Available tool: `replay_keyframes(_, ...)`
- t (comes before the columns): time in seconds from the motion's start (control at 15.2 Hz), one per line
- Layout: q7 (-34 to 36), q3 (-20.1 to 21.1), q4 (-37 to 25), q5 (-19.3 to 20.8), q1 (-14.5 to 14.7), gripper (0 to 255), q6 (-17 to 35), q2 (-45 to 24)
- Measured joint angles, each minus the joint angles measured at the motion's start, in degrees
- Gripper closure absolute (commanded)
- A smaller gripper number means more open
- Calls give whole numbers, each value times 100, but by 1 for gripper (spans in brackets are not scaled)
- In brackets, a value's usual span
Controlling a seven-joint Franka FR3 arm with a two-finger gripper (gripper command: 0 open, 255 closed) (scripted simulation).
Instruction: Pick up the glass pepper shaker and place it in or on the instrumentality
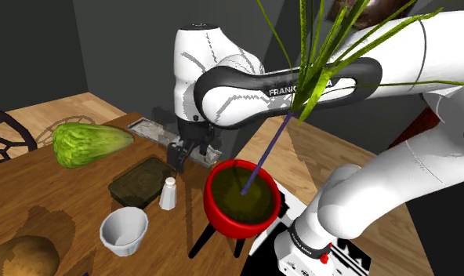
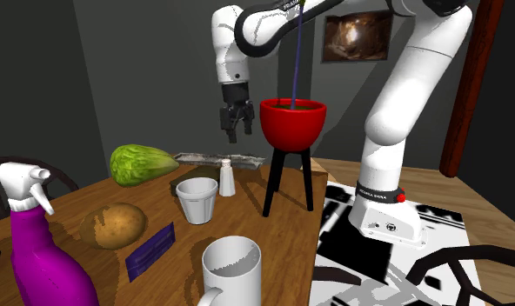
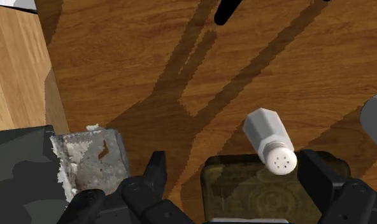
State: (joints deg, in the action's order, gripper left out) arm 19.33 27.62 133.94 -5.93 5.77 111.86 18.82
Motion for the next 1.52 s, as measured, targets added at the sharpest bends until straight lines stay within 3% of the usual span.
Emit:
replay_keyframes(0.46, 666, 533, -346, 474, 49, 0, 666, -1108)
replay_keyframes(0.86, 780, 576, -95, 605, 39, 0, 1110, -1335)
replay_keyframes(1.25, 787, 575, -61, 624, 34, 0, 1170, -1362)
replay_keyframes(1.32, 787, 575, -60, 624, 34, 255, 1171, -1363)
replay_keyframes(1.52, 787, 575, -62, 625, 34, 255, 1171, -1361)
